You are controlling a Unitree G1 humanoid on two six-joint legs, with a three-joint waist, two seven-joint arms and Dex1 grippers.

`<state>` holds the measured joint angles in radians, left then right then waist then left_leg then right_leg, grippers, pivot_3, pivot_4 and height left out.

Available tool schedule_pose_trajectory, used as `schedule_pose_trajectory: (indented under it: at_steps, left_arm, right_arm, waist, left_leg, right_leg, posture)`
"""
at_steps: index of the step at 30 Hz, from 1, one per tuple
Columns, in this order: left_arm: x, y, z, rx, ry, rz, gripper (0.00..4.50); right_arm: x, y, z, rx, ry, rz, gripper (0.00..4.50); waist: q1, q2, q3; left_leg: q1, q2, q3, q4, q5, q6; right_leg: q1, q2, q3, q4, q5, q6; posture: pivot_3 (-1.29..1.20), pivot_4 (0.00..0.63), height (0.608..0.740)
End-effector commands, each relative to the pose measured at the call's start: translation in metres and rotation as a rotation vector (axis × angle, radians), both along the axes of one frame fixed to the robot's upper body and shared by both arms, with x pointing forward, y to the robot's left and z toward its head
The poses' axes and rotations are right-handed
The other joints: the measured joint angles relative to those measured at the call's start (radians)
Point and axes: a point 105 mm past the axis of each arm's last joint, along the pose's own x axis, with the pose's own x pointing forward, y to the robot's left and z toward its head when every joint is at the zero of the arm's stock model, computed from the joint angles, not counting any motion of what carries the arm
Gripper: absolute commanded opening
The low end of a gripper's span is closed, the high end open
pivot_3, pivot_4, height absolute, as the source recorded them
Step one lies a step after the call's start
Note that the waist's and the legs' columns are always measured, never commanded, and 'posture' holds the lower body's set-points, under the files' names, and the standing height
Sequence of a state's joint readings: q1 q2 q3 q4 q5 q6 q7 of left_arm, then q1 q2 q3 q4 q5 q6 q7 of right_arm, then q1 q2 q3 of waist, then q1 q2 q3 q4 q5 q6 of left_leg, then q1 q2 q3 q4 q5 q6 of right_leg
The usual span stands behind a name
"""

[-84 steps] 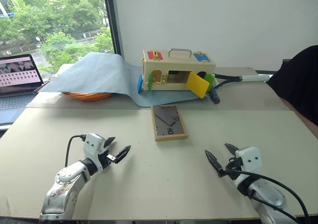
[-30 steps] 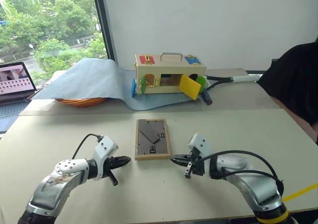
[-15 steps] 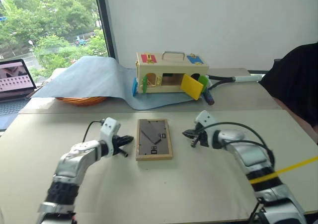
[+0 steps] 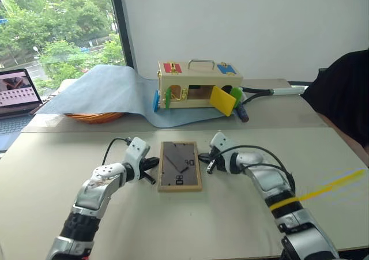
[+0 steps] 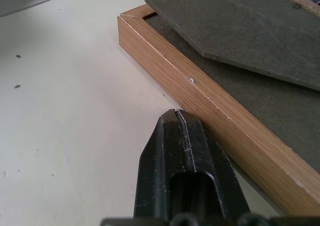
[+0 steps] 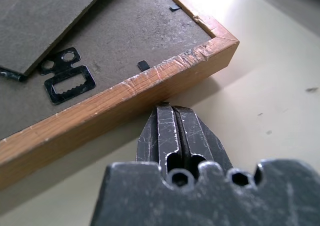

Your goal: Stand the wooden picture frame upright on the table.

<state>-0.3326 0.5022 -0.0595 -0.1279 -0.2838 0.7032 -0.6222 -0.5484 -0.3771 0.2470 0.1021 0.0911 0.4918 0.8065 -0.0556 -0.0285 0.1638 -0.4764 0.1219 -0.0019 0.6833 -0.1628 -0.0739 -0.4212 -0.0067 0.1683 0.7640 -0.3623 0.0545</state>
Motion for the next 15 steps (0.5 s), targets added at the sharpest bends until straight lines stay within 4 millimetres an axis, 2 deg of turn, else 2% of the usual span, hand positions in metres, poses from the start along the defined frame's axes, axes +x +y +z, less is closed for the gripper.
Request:
schedule_pose_trajectory:
  at_steps: [1,5,11,14,15]
  left_arm:
    - [-0.022,-0.004,-0.026,-0.004,0.137,-0.038,0.00]
    - [-0.034,0.002,-0.023,-0.009,0.169,-0.031,0.00]
    - [-0.037,0.052,-0.020,0.035,0.229,0.057,0.00]
    - [-0.037,0.071,-0.009,-0.030,0.266,0.089,0.00]
    - [-0.037,0.072,0.001,-0.127,0.273,0.094,0.00]
  right_arm:
    - [-0.031,0.017,0.001,0.021,0.052,0.093,0.01]
    - [-0.037,0.012,0.003,0.023,0.065,0.062,0.01]
    - [-0.022,-0.022,0.010,-0.019,0.041,-0.025,0.01]
    - [-0.018,-0.041,0.017,-0.040,0.024,-0.042,0.01]
    - [-0.020,-0.045,0.022,-0.041,0.006,-0.020,0.01]
  waist:
    - [0.000,0.001,0.000]
    - [-0.004,0.000,0.000]
    - [-0.007,0.000,0.000]
    - [-0.010,0.000,0.000]
    - [-0.012,0.000,0.000]
  left_leg:
    - [0.000,0.000,0.000,-0.001,0.000,0.000]
    - [0.001,0.000,0.000,-0.001,0.000,0.000]
    - [0.001,0.000,0.000,-0.001,0.000,0.000]
    - [0.001,0.000,0.000,-0.002,0.000,0.000]
    - [0.001,0.000,0.000,-0.002,0.000,0.000]
  right_leg:
    - [0.000,0.000,0.000,0.000,0.000,0.000]
    - [0.000,0.000,0.000,-0.001,-0.002,0.004]
    - [0.000,0.000,0.000,-0.002,-0.003,0.005]
    - [-0.001,0.000,0.000,-0.002,-0.003,0.005]
    - [-0.001,0.000,0.000,-0.002,-0.003,0.005]
  posture:
    - [0.00,0.150,0.667]
    - [0.00,0.150,0.667]
    - [0.00,0.150,0.667]
    - [0.00,0.150,0.667]
    - [0.00,0.150,0.667]
